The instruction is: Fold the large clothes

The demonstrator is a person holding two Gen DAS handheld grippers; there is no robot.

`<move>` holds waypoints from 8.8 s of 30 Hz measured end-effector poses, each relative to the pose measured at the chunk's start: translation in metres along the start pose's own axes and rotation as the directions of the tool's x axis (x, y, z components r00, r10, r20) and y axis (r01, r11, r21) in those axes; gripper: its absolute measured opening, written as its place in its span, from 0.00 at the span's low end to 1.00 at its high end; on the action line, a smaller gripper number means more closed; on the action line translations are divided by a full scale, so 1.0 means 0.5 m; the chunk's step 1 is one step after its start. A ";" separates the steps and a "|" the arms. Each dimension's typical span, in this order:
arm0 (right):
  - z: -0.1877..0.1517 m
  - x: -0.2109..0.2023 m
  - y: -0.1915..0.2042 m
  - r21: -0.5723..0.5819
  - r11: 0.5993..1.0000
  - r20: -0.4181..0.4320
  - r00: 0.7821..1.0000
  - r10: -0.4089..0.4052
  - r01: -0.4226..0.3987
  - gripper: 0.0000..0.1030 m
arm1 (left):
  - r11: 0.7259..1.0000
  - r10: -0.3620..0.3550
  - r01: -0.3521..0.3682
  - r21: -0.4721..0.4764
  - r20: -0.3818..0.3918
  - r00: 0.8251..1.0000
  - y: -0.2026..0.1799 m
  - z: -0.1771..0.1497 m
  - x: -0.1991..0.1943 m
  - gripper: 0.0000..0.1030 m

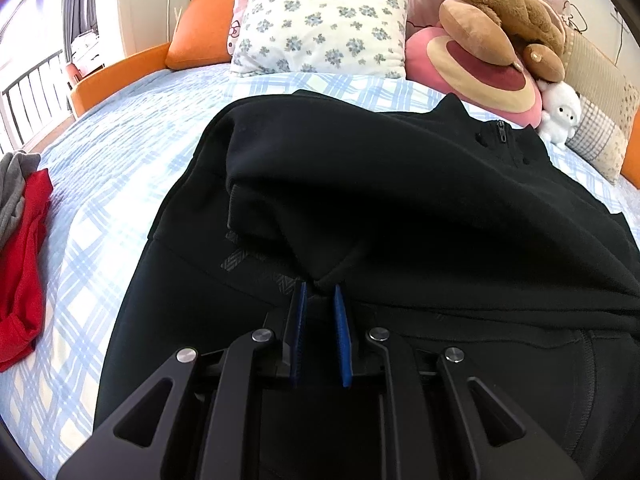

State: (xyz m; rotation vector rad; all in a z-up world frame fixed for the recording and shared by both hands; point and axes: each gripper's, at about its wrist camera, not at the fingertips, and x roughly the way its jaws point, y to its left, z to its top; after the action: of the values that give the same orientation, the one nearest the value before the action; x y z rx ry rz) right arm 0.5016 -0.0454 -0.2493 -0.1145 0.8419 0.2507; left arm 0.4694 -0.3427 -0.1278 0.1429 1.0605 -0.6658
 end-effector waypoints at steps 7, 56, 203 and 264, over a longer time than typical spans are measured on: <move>0.002 -0.005 0.008 -0.017 1.000 -0.006 1.000 -0.023 0.023 0.15 | 1.000 0.003 -0.004 0.005 0.229 0.973 0.099 -0.080 -0.234 0.91; -0.034 -0.172 -0.693 0.429 0.903 0.059 0.997 -0.058 0.027 0.41 | 0.858 0.261 -0.197 -0.474 0.073 0.963 0.796 -0.367 -0.126 0.95; -0.561 -0.514 -0.578 0.574 0.764 -0.239 0.832 0.501 -0.295 0.68 | 0.854 -0.280 0.251 -0.455 0.005 0.960 0.549 -0.848 -0.293 0.96; 0.038 -0.511 -0.752 0.382 0.865 0.152 0.945 0.289 -0.326 0.08 | 0.935 0.054 0.062 -0.349 0.314 0.948 0.721 -0.218 -0.477 0.09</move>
State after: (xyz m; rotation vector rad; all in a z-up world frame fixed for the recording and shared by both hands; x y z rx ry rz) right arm 0.4515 -0.4488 -0.0446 0.4219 0.8037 0.3749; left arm 0.5166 0.0943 -0.0534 -0.2751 0.8496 -0.4704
